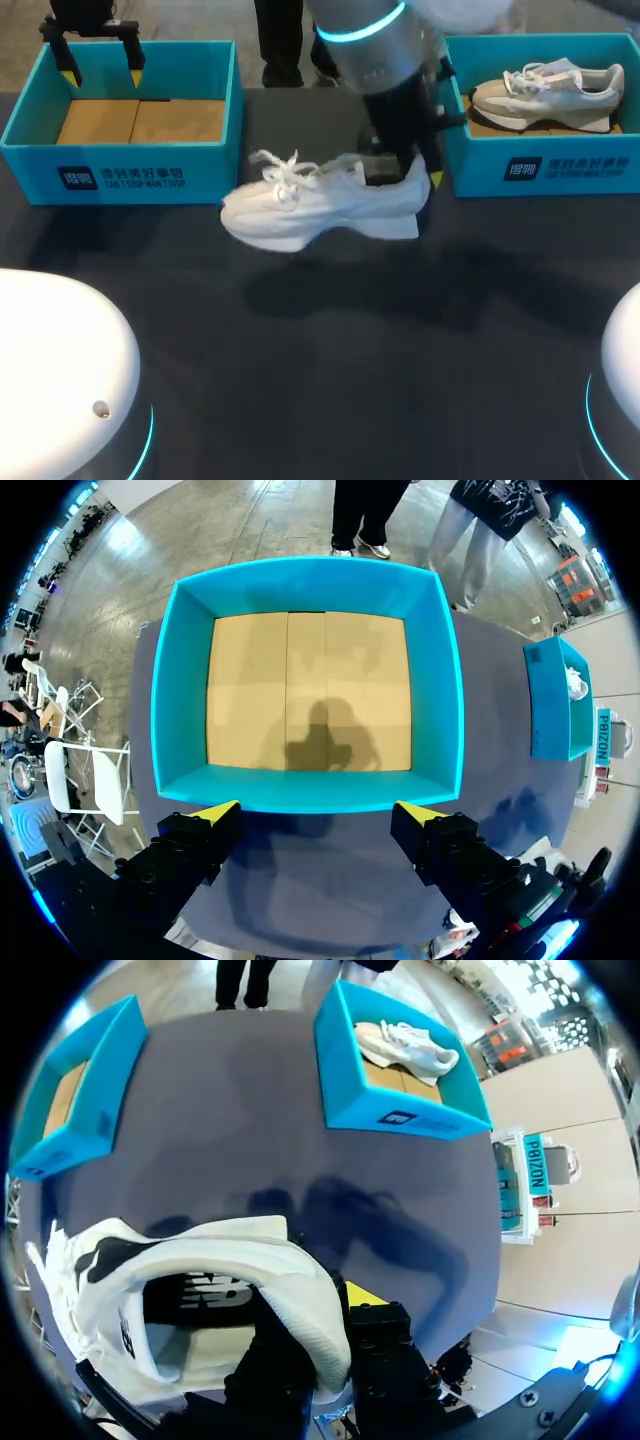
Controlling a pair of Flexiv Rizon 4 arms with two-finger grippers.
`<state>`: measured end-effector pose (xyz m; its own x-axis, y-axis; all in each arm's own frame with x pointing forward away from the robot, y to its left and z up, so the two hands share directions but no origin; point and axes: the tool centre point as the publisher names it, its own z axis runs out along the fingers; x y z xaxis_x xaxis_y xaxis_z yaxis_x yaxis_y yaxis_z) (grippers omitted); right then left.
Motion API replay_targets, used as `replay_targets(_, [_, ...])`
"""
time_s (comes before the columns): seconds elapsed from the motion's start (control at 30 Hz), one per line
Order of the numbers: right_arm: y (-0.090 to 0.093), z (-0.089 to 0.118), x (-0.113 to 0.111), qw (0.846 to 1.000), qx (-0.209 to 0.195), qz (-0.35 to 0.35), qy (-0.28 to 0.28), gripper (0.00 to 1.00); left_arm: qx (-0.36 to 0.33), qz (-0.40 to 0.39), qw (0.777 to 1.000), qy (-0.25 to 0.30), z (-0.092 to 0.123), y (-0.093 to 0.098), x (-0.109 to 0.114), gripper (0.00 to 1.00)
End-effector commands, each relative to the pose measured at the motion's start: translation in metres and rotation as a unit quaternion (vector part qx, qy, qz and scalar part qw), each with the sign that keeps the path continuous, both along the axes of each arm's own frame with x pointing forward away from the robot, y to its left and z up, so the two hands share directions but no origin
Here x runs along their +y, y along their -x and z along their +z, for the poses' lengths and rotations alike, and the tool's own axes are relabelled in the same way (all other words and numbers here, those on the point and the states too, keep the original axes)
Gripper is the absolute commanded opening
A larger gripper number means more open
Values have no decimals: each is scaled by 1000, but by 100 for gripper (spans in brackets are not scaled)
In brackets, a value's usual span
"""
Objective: Take the shoe out of the shoebox, open the shoe tongue, remove and reinsert the insole, then place the shoe into the shoebox
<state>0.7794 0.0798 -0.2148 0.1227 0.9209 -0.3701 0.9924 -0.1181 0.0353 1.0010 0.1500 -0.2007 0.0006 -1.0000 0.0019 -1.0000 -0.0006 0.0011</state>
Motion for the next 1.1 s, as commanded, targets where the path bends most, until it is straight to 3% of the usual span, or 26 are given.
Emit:
replay_targets(0.03, [1,-26,-1,1000,-11,2,8,0,0,0,1000,-1,0,0,0,100])
replay_targets(0.33, [-1,-76,-2,999,-34,2,0,0,0,0,1000,-1,0,0,0,100])
replay_targets(0.6, [0,-118,-2,1000,-25,5,-14,0,0,0,1000,-1,0,0,0,100])
replay_targets(0.83, [-1,-143,-3,1000,-26,4,-12,0,0,0,1000,-1,0,0,0,100])
replay_targets(1.1, [-2,-156,-5,1000,-27,-4,1,0,0,0,1000,-1,0,0,0,100])
